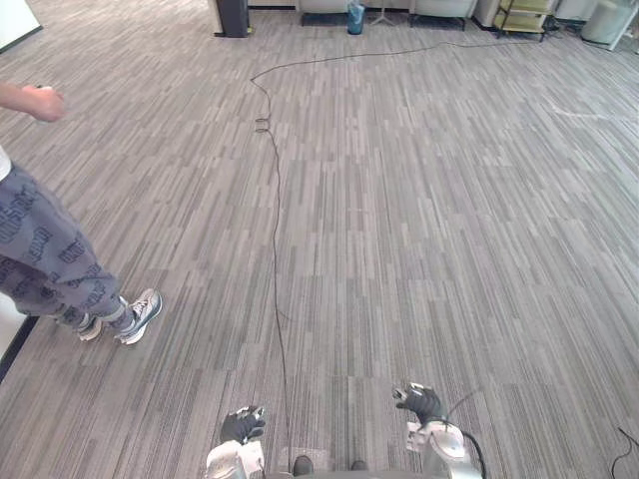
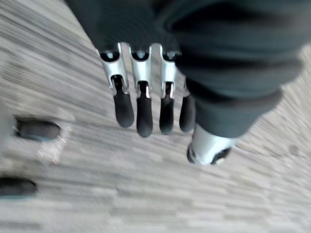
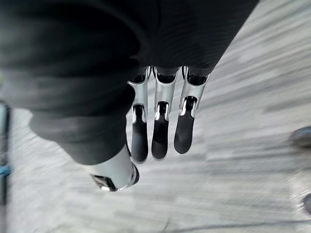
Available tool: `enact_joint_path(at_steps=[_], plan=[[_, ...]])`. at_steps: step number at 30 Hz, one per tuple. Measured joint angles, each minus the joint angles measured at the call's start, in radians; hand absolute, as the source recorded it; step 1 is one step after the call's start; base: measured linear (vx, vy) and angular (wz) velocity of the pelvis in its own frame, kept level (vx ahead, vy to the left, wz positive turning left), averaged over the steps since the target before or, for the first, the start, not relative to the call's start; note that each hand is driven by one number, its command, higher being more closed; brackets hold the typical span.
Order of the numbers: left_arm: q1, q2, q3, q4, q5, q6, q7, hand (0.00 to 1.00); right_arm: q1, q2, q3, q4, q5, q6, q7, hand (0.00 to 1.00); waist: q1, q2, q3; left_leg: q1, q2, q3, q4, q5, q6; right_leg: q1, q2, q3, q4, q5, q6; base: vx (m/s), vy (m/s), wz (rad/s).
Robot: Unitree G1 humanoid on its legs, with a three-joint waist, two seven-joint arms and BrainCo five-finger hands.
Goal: Pick up cushions and gather them together orderly.
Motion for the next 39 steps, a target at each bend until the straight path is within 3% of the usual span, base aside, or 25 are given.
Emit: enact_joint_path(at_steps=[8, 15, 35, 39], plan=[[-0.008, 0.003, 0.043, 0.054, 0.078, 0.032, 0.012, 0.0, 0.0, -0.004, -0.072, 0.088, 0.038, 0.04, -0.013, 0.0, 0.003, 0.002, 0.013, 0.013, -0.01, -0.029, -0.007, 0.006, 0.007, 0.03, -0.008, -0.034, -0.013, -0.003, 0.003, -0.01, -0.006, 0.11], [-0.032, -0.009, 0.11, 0.091, 0.077, 0.051, 0.009, 0.0, -0.025, 0.009, -0.137, 0.13, 0.04, 0.062, -0.013, 0.0, 0.003, 0.0, 0.021, 0.014, -0.015, -0.038, -0.007, 0.006, 0.008, 0.039, -0.012, -0.046, -0.021, -0.004, 0.005, 0.0, -0.004, 0.05], [-0.052, -0.009, 0.118, 0.112, 0.077, 0.062, -0.018, 0.0, -0.04, 0.01, -0.195, 0.172, 0.039, 0.083, 0.004, 0.0, 0.001, -0.008, 0.046, 0.006, -0.018, -0.038, -0.008, 0.004, 0.007, 0.044, -0.013, -0.055, -0.043, -0.005, 0.006, 0.0, -0.002, 0.0], [-0.056, -0.012, 0.132, 0.108, 0.077, 0.067, -0.031, 0.0, -0.039, 0.011, -0.207, 0.17, 0.073, 0.083, 0.011, 0.0, 0.002, -0.004, 0.051, -0.009, -0.016, -0.031, -0.001, -0.009, -0.01, 0.033, -0.014, -0.058, -0.031, -0.017, 0.004, 0.02, -0.01, 0.02]])
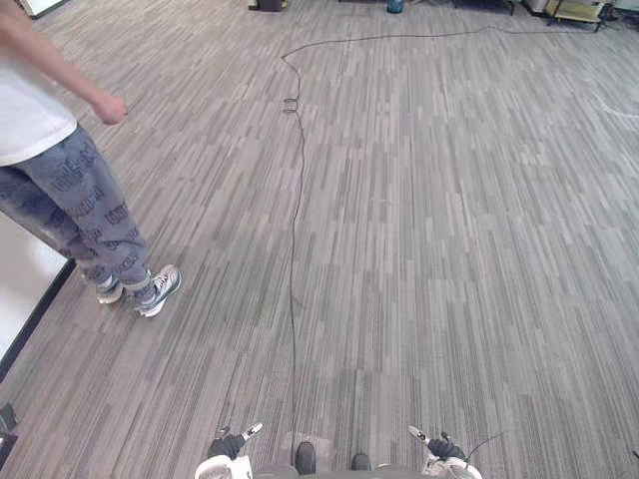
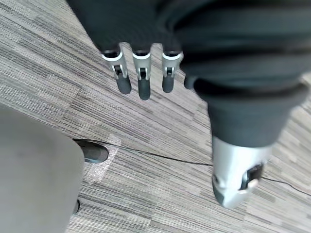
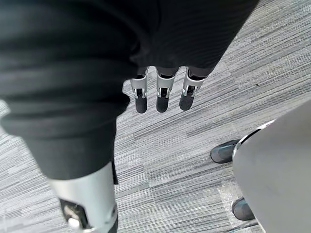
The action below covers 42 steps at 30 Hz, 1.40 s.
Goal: Pick up cushions and gather them together orderly.
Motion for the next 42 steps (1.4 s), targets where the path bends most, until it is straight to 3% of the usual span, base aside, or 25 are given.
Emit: enact_joint_path(at_steps=[2, 3, 4, 6, 9, 11, 14, 16, 17, 18, 19, 21, 24, 28, 29, 30, 31, 32, 33, 34, 35, 36, 37, 39, 42], plan=[[-0.001, -0.002, 0.032, -0.011, -0.001, 0.002, -0.005, 0.0, 0.0, 0.005, -0.007, -0.01, 0.015, 0.0, 0.006, 0.0, 0.001, -0.005, 0.008, -0.043, -0.001, 0.015, 0.075, -0.04, -0.011, -0.025, -0.012, -0.003, 0.039, -0.021, -0.006, 0.01, -0.006, 0.04], [-0.006, -0.003, 0.065, -0.032, -0.001, 0.003, -0.009, 0.0, 0.002, 0.012, -0.008, -0.019, 0.029, 0.0, 0.008, 0.0, 0.002, -0.011, 0.023, -0.121, 0.014, 0.103, 0.246, -0.118, -0.051, -0.041, -0.024, -0.011, 0.072, -0.038, -0.012, 0.03, -0.015, 0.15], [-0.008, -0.006, 0.07, -0.038, -0.001, 0.003, -0.01, 0.0, 0.002, 0.015, -0.008, -0.023, 0.037, 0.0, 0.008, 0.0, 0.003, -0.009, 0.027, -0.148, 0.025, 0.141, 0.303, -0.139, -0.059, -0.044, -0.025, -0.014, 0.083, -0.045, -0.014, 0.0, -0.026, 0.21], [-0.008, -0.032, 0.139, -0.081, -0.019, -0.001, -0.012, 0.0, 0.014, 0.013, -0.001, -0.057, 0.051, -0.001, 0.008, 0.0, 0.012, -0.004, 0.048, -0.293, 0.11, 0.311, 0.653, -0.206, -0.052, -0.037, -0.03, -0.027, 0.142, -0.108, -0.031, -0.01, 0.018, 0.17], [-0.006, -0.035, 0.143, -0.089, -0.024, -0.004, -0.012, 0.0, 0.012, 0.012, 0.014, -0.082, 0.051, 0.0, 0.008, 0.0, 0.013, 0.001, 0.053, -0.343, 0.185, 0.384, 0.771, -0.279, -0.007, -0.007, -0.05, -0.039, 0.16, -0.14, -0.025, 0.13, 0.111, 0.15], [-0.008, -0.037, 0.141, -0.098, -0.044, -0.009, -0.012, 0.0, -0.007, 0.006, 0.015, -0.092, 0.051, -0.001, 0.008, 0.0, 0.015, 0.0, 0.052, -0.392, 0.214, 0.4, 0.7, -0.268, -0.012, 0.014, -0.098, -0.042, 0.148, -0.157, -0.003, 0.29, 0.244, 0.13], [-0.006, -0.041, 0.127, -0.103, -0.06, -0.02, -0.008, 0.0, -0.017, 0.004, 0.015, -0.089, 0.05, -0.001, 0.006, 0.0, 0.028, 0.006, 0.046, -0.426, 0.202, 0.382, 0.508, -0.115, -0.033, 0.052, -0.159, -0.037, 0.106, -0.188, 0.043, 0.36, 0.333, -0.01], [-0.009, -0.037, 0.117, -0.103, -0.058, -0.021, -0.004, 0.0, -0.011, 0.016, 0.014, -0.087, 0.044, 0.002, 0.01, 0.0, 0.04, -0.011, 0.019, -0.432, 0.168, 0.407, 0.542, -0.193, -0.001, 0.044, -0.204, -0.016, 0.14, -0.187, 0.01, 0.45, 0.305, -0.1], [-0.01, -0.036, 0.117, -0.099, -0.058, -0.021, -0.001, 0.0, -0.014, 0.034, 0.013, -0.092, 0.043, 0.002, 0.014, 0.0, 0.048, -0.014, 0.015, -0.421, 0.162, 0.417, 0.555, -0.227, 0.014, 0.009, -0.22, 0.017, 0.224, -0.16, 0.018, 0.67, 0.414, -0.16], [-0.01, -0.026, 0.116, -0.093, -0.059, -0.02, 0.0, 0.0, -0.007, 0.052, 0.011, -0.094, 0.043, 0.003, 0.018, 0.0, 0.051, -0.031, 0.011, -0.371, 0.149, 0.434, 0.56, -0.26, 0.05, -0.042, -0.245, 0.052, 0.396, -0.121, 0.085, 0.56, 0.354, -0.14], [-0.01, -0.025, 0.115, -0.093, -0.059, -0.02, 0.0, 0.0, -0.007, 0.052, 0.011, -0.094, 0.043, 0.003, 0.018, 0.0, 0.052, -0.033, 0.011, -0.364, 0.148, 0.435, 0.56, -0.265, 0.051, -0.049, -0.248, 0.057, 0.423, -0.116, 0.09, 0.56, 0.321, -0.2], [-0.008, -0.009, 0.083, -0.075, -0.059, -0.017, 0.001, 0.0, -0.002, 0.052, 0.005, -0.109, 0.043, -0.002, 0.02, 0.0, 0.051, -0.044, 0.018, -0.202, 0.127, 0.446, 0.516, -0.323, 0.048, -0.197, -0.259, 0.117, 0.873, 0.017, 0.123, 0.51, 0.226, -0.24], [-0.02, -0.012, 0.061, -0.055, -0.058, -0.014, -0.002, 0.0, 0.003, 0.04, 0.005, -0.134, 0.043, -0.005, 0.024, 0.0, 0.036, -0.024, 0.024, 0.006, 0.108, 0.432, 0.366, -0.325, 0.045, -0.36, -0.238, 0.025, 1.129, -0.033, 0.074, 0.52, 0.141, -0.22], [-0.072, -0.038, 0.047, 0.0, -0.052, -0.006, -0.005, 0.0, -0.012, 0.014, -0.01, -0.145, 0.04, -0.012, 0.035, 0.0, -0.014, 0.006, 0.039, 0.152, 0.129, 0.415, 0.243, -0.324, 0.044, -0.537, -0.176, -0.159, 0.914, -0.121, 0.021, 0.46, 0.04, 0.11], [-0.089, -0.051, 0.042, 0.005, -0.046, -0.001, -0.008, 0.0, -0.009, 0.005, -0.017, -0.127, 0.045, -0.012, 0.038, 0.0, -0.018, 0.012, 0.047, 0.183, 0.139, 0.392, 0.245, -0.323, 0.044, -0.567, -0.141, -0.19, 0.739, -0.096, 0.009, 0.66, -0.096, 0.47], [-0.096, -0.05, 0.022, 0.008, -0.04, -0.002, -0.012, 0.0, -0.006, -0.001, -0.019, -0.124, 0.04, -0.015, 0.036, 0.0, -0.029, 0.006, 0.05, 0.203, 0.137, 0.339, 0.245, -0.322, 0.042, -0.572, -0.102, -0.175, 0.511, -0.013, 0.019, 0.68, -0.133, 0.52], [-0.095, -0.047, 0.017, 0.013, -0.038, -0.002, -0.016, 0.0, -0.003, -0.002, -0.017, -0.116, 0.04, -0.013, 0.036, 0.0, -0.034, -0.002, 0.052, 0.218, 0.129, 0.313, 0.241, -0.32, 0.038, -0.562, -0.094, -0.16, 0.418, 0.026, 0.026, 0.63, -0.194, 0.71], [-0.097, -0.047, 0.017, 0.026, -0.038, -0.002, -0.023, 0.0, 0.01, -0.002, -0.021, -0.095, 0.043, -0.012, 0.036, 0.0, -0.048, -0.021, 0.055, 0.258, 0.109, 0.253, 0.228, -0.304, 0.009, -0.556, -0.087, -0.11, 0.324, 0.131, 0.004, 0.55, -0.178, 0.66], [-0.098, -0.059, 0.02, 0.032, -0.038, -0.001, -0.025, 0.0, 0.014, -0.006, -0.03, -0.083, 0.043, -0.009, 0.036, 0.0, -0.056, -0.012, 0.062, 0.29, 0.116, 0.215, 0.219, -0.297, -0.003, -0.547, -0.076, -0.086, 0.355, 0.179, -0.063, 0.68, -0.189, 0.43], [-0.098, -0.091, 0.042, 0.036, -0.039, -0.001, -0.028, 0.0, 0.009, -0.031, -0.044, -0.09, 0.042, -0.009, 0.037, 0.0, -0.051, 0.044, 0.07, 0.308, 0.158, 0.199, 0.235, -0.261, -0.057, -0.55, -0.06, -0.111, 0.447, 0.087, -0.062, 0.66, -0.185, 0.17], [-0.095, -0.102, 0.064, 0.03, -0.041, -0.001, -0.029, 0.0, 0.007, -0.032, -0.056, -0.094, 0.042, -0.01, 0.038, 0.0, -0.055, 0.06, 0.079, 0.3, 0.172, 0.18, 0.298, -0.233, -0.081, -0.543, -0.058, -0.119, 0.5, 0.029, -0.073, 0.78, -0.231, 0.07], [-0.096, -0.105, 0.076, 0.021, -0.041, -0.001, -0.03, 0.0, 0.005, -0.03, -0.075, -0.095, 0.043, -0.009, 0.039, 0.0, -0.06, 0.071, 0.085, 0.234, 0.208, 0.149, 0.505, -0.174, -0.127, -0.506, -0.049, -0.132, 0.538, -0.042, -0.079, 0.78, -0.254, 0.13], [-0.094, -0.106, 0.098, -0.002, -0.04, 0.0, -0.032, 0.0, 0.006, -0.028, -0.077, -0.097, 0.045, -0.009, 0.038, 0.0, -0.051, 0.075, 0.093, 0.111, 0.257, 0.112, 0.802, -0.075, -0.222, -0.438, -0.029, -0.128, 0.522, -0.084, -0.093, 0.78, -0.206, -0.04], [-0.093, -0.107, 0.122, -0.027, -0.04, -0.001, -0.034, 0.0, 0.006, -0.021, -0.072, -0.105, 0.048, -0.009, 0.038, 0.0, -0.043, 0.075, 0.1, 0.013, 0.309, 0.13, 1.025, -0.08, -0.218, -0.359, -0.002, -0.124, 0.486, -0.107, -0.104, 0.58, -0.108, -0.17], [-0.094, -0.102, 0.143, -0.101, -0.042, -0.005, -0.045, 0.0, 0.01, 0.013, -0.003, -0.121, 0.052, -0.009, 0.038, 0.0, -0.006, 0.025, 0.119, -0.213, 0.352, 0.221, 1.18, -0.205, -0.098, -0.098, 0.006, -0.079, 0.34, -0.161, -0.096, 0.54, -0.052, -0.26]])
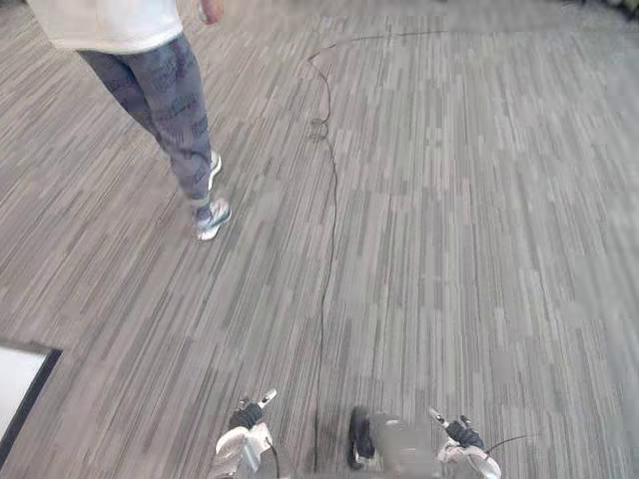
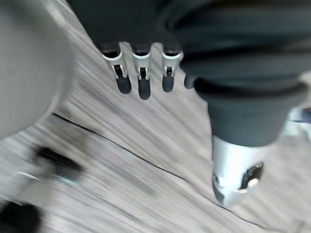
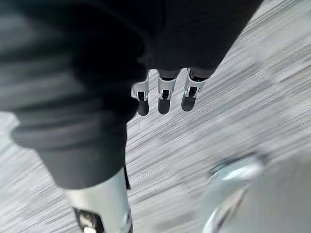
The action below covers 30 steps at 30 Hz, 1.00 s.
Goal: Pick up cushions and gather them together orderly.
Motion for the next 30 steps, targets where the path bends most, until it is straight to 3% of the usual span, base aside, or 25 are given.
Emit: enact_joint_path(at_steps=[1, 4, 5, 6, 7, 8, 9, 10, 11, 12, 13, 14, 15, 17, 18, 20, 22, 23, 24, 25, 26, 27, 28, 29, 30], plan=[[0.0, -0.001, -0.001, -0.009, 0.0, -0.001, 0.0, 0.0, -0.001, -0.001, 0.005, -0.002, 0.0, 0.0, -0.001, 0.0, 0.006, -0.003, 0.001, -0.031, 0.001, 0.009, -0.016, -0.011, 0.005, 0.018, -0.001, 0.008, -0.019, -0.005, 0.006, 0.5, 0.039, -0.57], [0.001, 0.003, -0.007, -0.041, -0.018, -0.017, -0.001, 0.0, -0.012, -0.001, 0.03, -0.009, -0.001, 0.001, -0.001, 0.0, 0.029, -0.007, -0.003, -0.173, -0.026, 0.062, -0.325, -0.029, 0.024, 0.143, -0.043, 0.074, -0.103, -0.033, 0.054, 0.68, 0.199, -0.7], [0.002, 0.005, -0.009, -0.045, -0.021, -0.019, 0.001, 0.0, -0.01, 0.006, 0.029, -0.009, -0.002, 0.0, -0.001, 0.0, 0.041, -0.009, -0.007, -0.191, -0.053, 0.063, -0.548, 0.006, 0.022, 0.187, -0.078, 0.111, -0.129, -0.061, 0.089, 0.66, 0.324, -0.95], [0.01, 0.005, -0.017, -0.052, -0.021, -0.02, 0.005, 0.0, -0.006, 0.009, 0.033, -0.006, -0.003, 0.002, -0.002, 0.0, 0.062, -0.017, -0.02, -0.197, -0.079, 0.038, -0.642, 0.119, 0.003, 0.217, -0.104, 0.158, -0.144, -0.101, 0.104, 0.81, 0.403, -1.06], [0.016, 0.012, -0.02, -0.051, -0.019, -0.019, 0.004, 0.0, -0.002, 0.009, 0.035, -0.004, -0.004, 0.004, -0.002, 0.0, 0.068, -0.024, -0.035, -0.194, -0.091, 0.037, -0.636, 0.147, 0.014, 0.221, -0.113, 0.184, -0.143, -0.103, 0.106, 0.7, 0.379, -0.83], [0.024, 0.035, -0.023, -0.044, -0.017, -0.017, 0.006, 0.0, 0.013, 0.037, 0.033, -0.008, -0.008, 0.009, 0.0, 0.0, 0.059, -0.054, -0.079, -0.2, -0.12, 0.056, -0.607, 0.08, 0.03, 0.207, -0.148, 0.238, -0.116, -0.075, 0.069, 0.71, 0.396, -0.47], [0.03, 0.043, -0.03, -0.036, -0.017, -0.019, 0.007, 0.0, 0.024, 0.051, 0.032, -0.009, -0.01, 0.009, 0.002, 0.0, 0.055, -0.08, -0.105, -0.193, -0.131, 0.069, -0.565, 0.033, 0.065, 0.151, -0.172, 0.289, -0.016, -0.027, 0.123, 0.7, 0.397, -0.35], [0.029, 0.048, -0.03, -0.036, -0.016, -0.018, 0.006, 0.0, 0.027, 0.057, 0.032, -0.009, -0.011, 0.009, 0.003, 0.0, 0.059, -0.09, -0.108, -0.179, -0.135, 0.083, -0.559, 0.017, 0.068, 0.137, -0.179, 0.309, 0.032, -0.017, 0.14, 0.68, 0.379, -0.44], [0.027, 0.06, -0.031, -0.027, -0.017, -0.016, 0.006, 0.0, 0.03, 0.057, 0.038, -0.007, -0.012, 0.012, 0.007, 0.0, 0.066, -0.116, -0.107, -0.106, -0.154, 0.132, -0.562, -0.021, 0.085, 0.065, -0.199, 0.358, 0.254, 0.05, 0.219, 0.68, 0.308, -0.71], [0.029, 0.065, -0.035, -0.009, -0.017, -0.013, 0.006, 0.0, 0.029, 0.056, 0.04, -0.011, -0.012, 0.008, 0.011, 0.0, 0.067, -0.113, -0.099, 0.002, -0.159, 0.172, -0.596, -0.051, 0.095, -0.031, -0.198, 0.376, 0.505, 0.126, 0.316, 0.67, 0.268, -0.8], [0.03, 0.067, -0.035, -0.001, -0.017, -0.011, 0.006, 0.0, 0.03, 0.054, 0.04, -0.017, -0.013, 0.007, 0.014, 0.0, 0.067, -0.104, -0.093, 0.042, -0.16, 0.186, -0.609, -0.057, 0.098, -0.059, -0.197, 0.37, 0.584, 0.131, 0.324, 0.59, 0.195, -1.01], [0.031, 0.065, -0.038, 0.028, -0.018, -0.009, 0.006, 0.0, 0.032, 0.043, 0.052, -0.047, -0.013, 0.001, 0.017, 0.0, 0.06, -0.087, -0.083, 0.161, -0.157, 0.221, -0.654, -0.059, 0.101, -0.135, -0.196, 0.309, 0.744, 0.119, 0.288, 0.52, 0.168, -0.95], [0.031, 0.061, -0.04, 0.044, -0.018, -0.007, 0.005, 0.0, 0.032, 0.033, 0.065, -0.055, -0.015, 0.0, 0.019, 0.0, 0.059, -0.07, -0.087, 0.233, -0.154, 0.249, -0.698, -0.059, 0.101, -0.189, -0.197, 0.248, 0.791, 0.1, 0.251, 0.5, 0.17, -1.15], [0.028, 0.055, -0.039, 0.066, -0.018, 0.005, 0.003, 0.0, 0.03, 0.035, 0.073, -0.086, -0.05, -0.001, 0.02, 0.0, 0.047, -0.061, -0.09, 0.371, -0.156, 0.311, -0.801, -0.059, 0.101, -0.323, -0.207, 0.073, 0.771, 0.055, 0.179, 0.51, 0.181, -0.82], [0.027, 0.055, -0.04, 0.069, -0.018, 0.006, 0.002, 0.0, 0.03, 0.037, 0.073, -0.09, -0.051, -0.002, 0.02, 0.0, 0.042, -0.064, -0.091, 0.392, -0.157, 0.32, -0.817, -0.059, 0.101, -0.348, -0.21, 0.04, 0.75, 0.048, 0.168, 0.68, 0.139, -0.48], [0.011, 0.05, -0.059, 0.094, -0.017, 0.013, 0.0, 0.0, 0.013, 0.041, 0.052, -0.112, -0.051, -0.003, 0.021, 0.0, 0.008, -0.066, -0.09, 0.456, -0.162, 0.33, -0.872, -0.058, 0.099, -0.435, -0.205, -0.119, 0.563, 0.044, 0.123, 0.63, 0.023, -0.23], [0.003, 0.036, -0.082, 0.106, -0.007, 0.018, -0.003, 0.0, 0.015, 0.031, 0.035, -0.085, -0.051, -0.002, 0.02, 0.0, 0.003, -0.066, -0.089, 0.528, -0.185, 0.332, -0.92, -0.057, 0.098, -0.463, -0.164, -0.241, 0.259, 0.129, 0.043, 0.5, -0.046, -0.14], [0.003, 0.032, -0.082, 0.106, 0.005, 0.023, -0.005, 0.0, 0.036, 0.029, 0.034, -0.067, -0.052, 0.001, 0.019, 0.0, 0.002, -0.079, -0.092, 0.573, -0.217, 0.305, -0.925, -0.052, 0.09, -0.457, -0.138, -0.233, 0.126, 0.24, -0.044, 0.79, -0.108, -0.25], [-0.006, 0.007, -0.062, 0.109, 0.016, 0.026, -0.003, 0.0, 0.032, 0.012, 0.014, -0.068, -0.05, 0.001, 0.025, 0.0, -0.005, -0.039, -0.084, 0.611, -0.196, 0.289, -0.915, -0.035, 0.057, -0.449, -0.115, -0.218, 0.191, 0.237, -0.122, 0.68, -0.098, -0.35], [-0.006, -0.004, -0.045, 0.106, 0.024, 0.025, -0.005, 0.0, 0.025, -0.002, 0.014, -0.073, -0.053, 0.001, 0.024, 0.0, -0.004, -0.016, -0.087, 0.613, -0.179, 0.28, -0.889, 0.001, -0.001, -0.446, -0.109, -0.225, 0.213, 0.199, -0.123, 0.71, -0.117, -0.43], [-0.012, -0.012, -0.042, 0.106, 0.028, 0.026, -0.005, 0.0, 0.016, -0.01, 0.016, -0.079, -0.056, 0.003, 0.026, 0.0, -0.017, 0.009, -0.083, 0.565, -0.133, 0.22, -0.737, 0.068, -0.059, -0.434, -0.085, -0.214, 0.25, 0.135, -0.113, 0.69, -0.149, -0.57], [-0.022, -0.011, -0.032, 0.099, 0.03, 0.025, -0.005, 0.0, 0.007, -0.009, 0.016, -0.081, -0.072, 0.005, 0.029, 0.0, -0.02, 0.027, -0.07, 0.458, -0.076, 0.136, -0.479, 0.227, -0.081, -0.387, -0.042, -0.186, 0.237, 0.093, -0.113, 0.67, -0.162, -0.55], [-0.019, -0.011, -0.028, 0.099, 0.028, 0.026, -0.005, 0.0, 0.005, -0.009, 0.017, -0.084, -0.073, 0.004, 0.029, 0.0, -0.016, 0.033, -0.067, 0.415, -0.056, 0.109, -0.39, 0.266, -0.089, -0.368, -0.027, -0.176, 0.226, 0.088, -0.116, 0.62, -0.123, -0.94], [-0.018, -0.011, -0.011, 0.089, 0.022, 0.026, -0.007, 0.0, -0.003, -0.008, 0.019, -0.081, -0.072, 0.005, 0.026, 0.0, -0.009, 0.039, -0.054, 0.303, -0.008, 0.066, -0.135, 0.258, -0.094, -0.303, 0.023, -0.137, 0.192, 0.068, -0.123, 0.71, -0.072, -1.29], [-0.015, -0.012, 0.002, 0.066, 0.021, 0.025, -0.005, 0.0, -0.012, -0.004, 0.048, -0.07, -0.068, 0.008, 0.022, 0.0, 0.004, 0.022, -0.035, 0.193, 0.012, 0.041, 0.049, 0.188, -0.074, -0.212, 0.06, -0.08, 0.152, 0.047, -0.129, 0.59, -0.05, -1.3]])
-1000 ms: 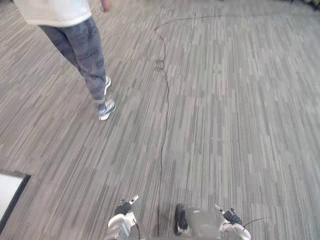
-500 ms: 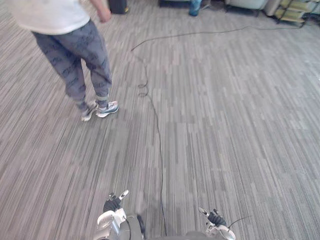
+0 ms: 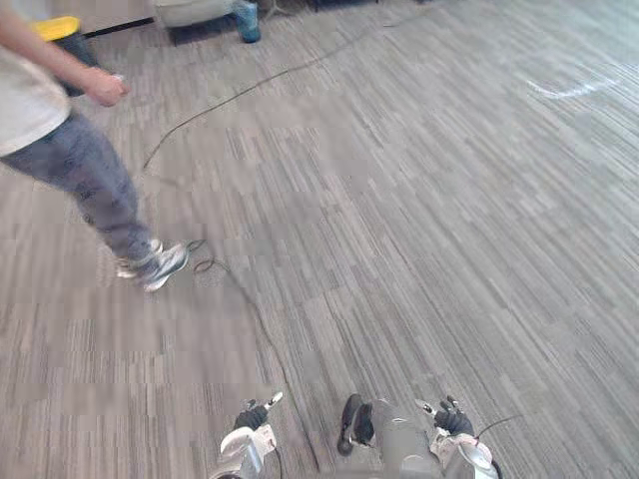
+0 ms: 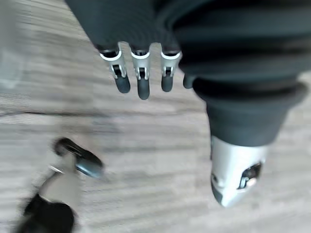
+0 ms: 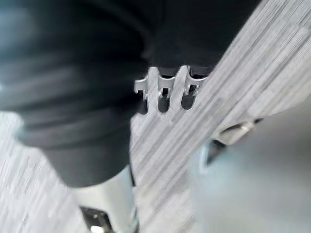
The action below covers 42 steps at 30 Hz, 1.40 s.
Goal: Pick up cushions and gather them together orderly.
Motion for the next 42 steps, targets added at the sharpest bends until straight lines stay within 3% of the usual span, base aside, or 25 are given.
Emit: enact_joint_path(at_steps=[4, 6, 9, 11, 12, 13, 14, 15, 16, 18, 20, 23, 24, 26, 27, 28, 30, 31, 32, 33, 35, 37, 39, 40, 42], plan=[[0.007, 0.011, -0.007, -0.061, -0.004, -0.024, 0.0, 0.0, -0.009, 0.014, 0.056, 0.014, 0.004, 0.0, -0.005, 0.0, 0.018, -0.038, 0.009, -0.242, 0.004, 0.012, -0.051, -0.136, 0.07, 0.179, 0.029, 0.148, -0.125, -0.039, 0.02, 0.56, 0.064, -1.16], [0.011, 0.006, -0.007, -0.077, -0.034, -0.025, 0.0, 0.0, -0.013, 0.016, 0.056, 0.025, 0.021, 0.003, -0.005, 0.0, 0.021, -0.031, 0.003, -0.321, -0.015, 0.038, -0.34, -0.175, 0.095, 0.289, 0.026, 0.254, -0.192, -0.05, 0.073, 0.52, 0.174, -1.09], [0.019, 0.012, -0.02, -0.081, -0.041, -0.04, 0.003, 0.0, -0.001, 0.032, 0.048, 0.027, 0.021, 0.003, -0.005, 0.0, 0.054, -0.032, -0.017, -0.339, -0.089, -0.089, -0.736, -0.141, 0.044, 0.377, 0.004, 0.401, -0.227, -0.126, 0.114, 0.62, 0.322, -1.38], [0.035, 0.029, -0.022, -0.084, -0.039, -0.043, 0.003, 0.0, 0.021, 0.043, 0.049, 0.042, 0.019, 0.007, -0.005, 0.0, 0.069, -0.064, -0.057, -0.335, -0.125, -0.103, -0.714, -0.05, 0.065, 0.392, -0.039, 0.483, -0.202, -0.183, 0.155, 0.79, 0.473, -1.33], [0.037, 0.06, -0.001, -0.067, -0.038, -0.041, 0.005, 0.0, 0.035, 0.057, 0.07, 0.057, 0.019, 0.014, -0.001, 0.0, 0.061, -0.123, -0.097, -0.325, -0.152, -0.037, -0.663, -0.117, 0.095, 0.358, -0.092, 0.507, -0.109, -0.188, 0.199, 0.76, 0.41, -1.17], [0.035, 0.063, 0.004, -0.058, -0.038, -0.04, 0.006, 0.0, 0.037, 0.057, 0.073, 0.058, 0.019, 0.014, -0.001, 0.0, 0.058, -0.131, -0.1, -0.317, -0.153, -0.022, -0.654, -0.134, 0.103, 0.331, -0.099, 0.509, -0.055, -0.177, 0.219, 0.73, 0.375, -0.9], [0.034, 0.071, 0.002, -0.048, -0.036, -0.04, 0.007, 0.0, 0.04, 0.058, 0.078, 0.062, 0.019, 0.013, -0.002, 0.0, 0.061, -0.14, -0.099, -0.275, -0.153, 0.019, -0.655, -0.157, 0.114, 0.266, -0.105, 0.505, 0.095, -0.126, 0.287, 0.5, 0.304, -1.0], [0.033, 0.08, 0.0, -0.039, -0.034, -0.036, 0.007, 0.0, 0.031, 0.056, 0.076, 0.061, 0.018, 0.011, -0.002, 0.0, 0.062, -0.133, -0.08, -0.179, -0.162, 0.061, -0.706, -0.178, 0.132, 0.152, -0.112, 0.483, 0.358, 0.008, 0.373, 0.61, 0.371, -1.11], [0.03, 0.081, -0.001, -0.023, -0.03, -0.03, 0.008, 0.0, 0.027, 0.051, 0.07, 0.057, 0.018, 0.007, -0.001, 0.0, 0.055, -0.128, -0.075, -0.106, -0.173, 0.069, -0.749, -0.185, 0.14, 0.103, -0.121, 0.438, 0.484, 0.021, 0.384, 0.57, 0.321, -0.97], [0.024, 0.072, -0.033, 0.019, -0.015, -0.013, 0.008, 0.0, 0.028, 0.03, 0.07, 0.033, 0.016, 0.0, 0.006, 0.0, 0.045, -0.091, -0.062, 0.087, -0.176, 0.103, -0.849, -0.186, 0.143, 0.029, -0.14, 0.268, 0.618, 0.003, 0.335, 0.62, 0.326, -0.72], [0.012, 0.066, -0.06, 0.02, 0.008, -0.012, 0.008, 0.0, 0.03, 0.035, 0.066, 0.014, 0.016, -0.005, 0.017, 0.0, 0.04, -0.088, -0.061, 0.168, -0.189, 0.138, -0.899, -0.186, 0.143, -0.069, -0.158, 0.151, 0.596, -0.021, 0.292, 0.59, 0.266, -0.47], [-0.023, 0.058, -0.116, 0.059, 0.024, -0.006, 0.005, 0.0, 0.006, 0.018, 0.025, 0.016, 0.015, -0.009, 0.019, 0.0, 0.0, -0.072, -0.045, 0.266, -0.202, 0.137, -0.993, -0.186, 0.143, -0.182, -0.161, -0.018, 0.32, -0.042, 0.214, 0.51, 0.074, 0.05], [-0.03, 0.049, -0.136, 0.061, 0.04, 0.002, 0.003, 0.0, 0.003, 0.01, 0.007, 0.023, 0.015, -0.007, 0.018, 0.0, -0.006, -0.066, -0.037, 0.303, -0.207, 0.129, -1.017, -0.186, 0.143, -0.216, -0.156, -0.041, 0.18, 0.004, 0.19, 0.58, -0.015, 0.27], [-0.027, 0.037, -0.165, 0.061, 0.052, 0.001, 0.0, 0.0, 0.024, 0.001, -0.005, 0.02, 0.018, -0.007, 0.018, 0.0, -0.01, -0.064, -0.03, 0.354, -0.227, 0.096, -1.042, -0.186, 0.143, -0.224, -0.152, -0.037, -0.061, 0.129, 0.2, 0.64, -0.104, 0.37], [-0.016, 0.03, -0.165, 0.068, 0.059, 0.001, -0.002, 0.0, 0.03, -0.008, -0.017, 0.026, 0.017, -0.008, 0.017, 0.0, -0.019, -0.062, -0.018, 0.419, -0.233, 0.072, -1.041, -0.185, 0.142, -0.221, -0.157, -0.015, -0.04, 0.241, 0.093, 0.68, -0.135, 0.19], [-0.015, 0.015, -0.16, 0.072, 0.06, 0.002, -0.002, 0.0, 0.016, -0.022, -0.022, 0.025, 0.014, -0.006, 0.017, 0.0, -0.02, -0.035, -0.011, 0.434, -0.214, 0.07, -1.032, -0.177, 0.131, -0.223, -0.15, -0.02, 0.013, 0.193, 0.106, 0.67, -0.149, -0.01], [-0.012, 0.009, -0.153, 0.075, 0.071, 0.002, -0.002, 0.0, 0.001, -0.02, -0.031, 0.003, -0.006, -0.008, 0.019, 0.0, -0.032, 0.005, -0.006, 0.378, -0.162, 0.008, -0.818, -0.076, 0.02, -0.218, -0.139, -0.017, 0.149, 0.043, 0.085, 0.63, -0.195, -0.15], [-0.008, 0.009, -0.143, 0.072, 0.073, 0.002, -0.003, 0.0, 0.001, -0.015, -0.031, -0.007, -0.012, -0.007, 0.02, 0.0, -0.032, 0.012, -0.003, 0.345, -0.144, -0.016, -0.729, -0.036, -0.002, -0.199, -0.125, -0.013, 0.15, 0.021, 0.083, 0.67, -0.237, -0.33], [-0.002, 0.013, -0.113, 0.058, 0.079, 0.002, -0.003, 0.0, -0.002, -0.015, -0.029, -0.015, -0.022, -0.006, 0.021, 0.0, -0.03, 0.029, 0.005, 0.22, -0.105, -0.106, -0.457, 0.099, -0.056, -0.136, -0.084, 0.0, 0.116, -0.012, 0.082, 0.67, -0.186, -0.54], [0.001, 0.012, -0.083, 0.033, 0.072, 0.001, -0.002, 0.0, -0.007, -0.016, -0.029, -0.009, -0.021, -0.003, 0.017, 0.0, -0.026, 0.039, 0.023, 0.088, -0.063, -0.139, -0.16, 0.087, -0.081, -0.034, -0.034, 0.016, 0.052, -0.024, 0.079, 0.65, -0.151, -0.59], [0.004, 0.018, -0.053, -0.015, 0.047, -0.003, 0.0, 0.0, -0.017, -0.009, -0.005, 0.005, -0.021, 0.006, 0.015, 0.0, 0.001, 0.013, 0.042, -0.047, -0.048, -0.129, 0.034, -0.017, -0.039, 0.11, -0.003, 0.055, -0.037, -0.037, 0.067, 0.62, -0.078, -0.7], [0.006, 0.029, -0.044, -0.054, 0.038, -0.017, 0.001, 0.0, -0.014, -0.002, 0.027, 0.03, -0.019, 0.011, 0.014, 0.0, 0.014, -0.022, 0.039, -0.182, -0.052, -0.089, 0.006, -0.103, 0.023, 0.226, -0.002, 0.093, -0.133, -0.044, 0.074, 0.59, -0.036, -0.62], [0.013, 0.035, -0.042, -0.082, 0.019, -0.025, 0.002, 0.0, -0.016, -0.005, 0.075, 0.032, -0.012, 0.014, 0.013, 0.0, 0.021, -0.026, 0.03, -0.334, -0.049, -0.004, -0.267, -0.148, 0.07, 0.357, -0.003, 0.151, -0.244, -0.064, 0.111, 0.59, 0.068, -0.67], [0.017, 0.026, -0.038, -0.083, 0.007, -0.026, 0.004, 0.0, -0.017, -0.003, 0.082, 0.032, -0.01, 0.013, 0.015, 0.0, 0.024, -0.019, 0.027, -0.345, -0.069, 0.019, -0.493, -0.145, 0.069, 0.41, -0.008, 0.185, -0.274, -0.08, 0.138, 0.6, 0.125, -0.63], [0.018, 0.022, -0.037, -0.084, 0.0, -0.028, 0.009, 0.0, -0.016, 0.0, 0.081, 0.034, -0.01, 0.013, 0.014, 0.0, 0.037, -0.015, 0.024, -0.349, -0.095, 0.005, -0.671, -0.127, 0.074, 0.45, -0.018, 0.212, -0.298, -0.099, 0.162, 0.52, 0.165, -0.59]])
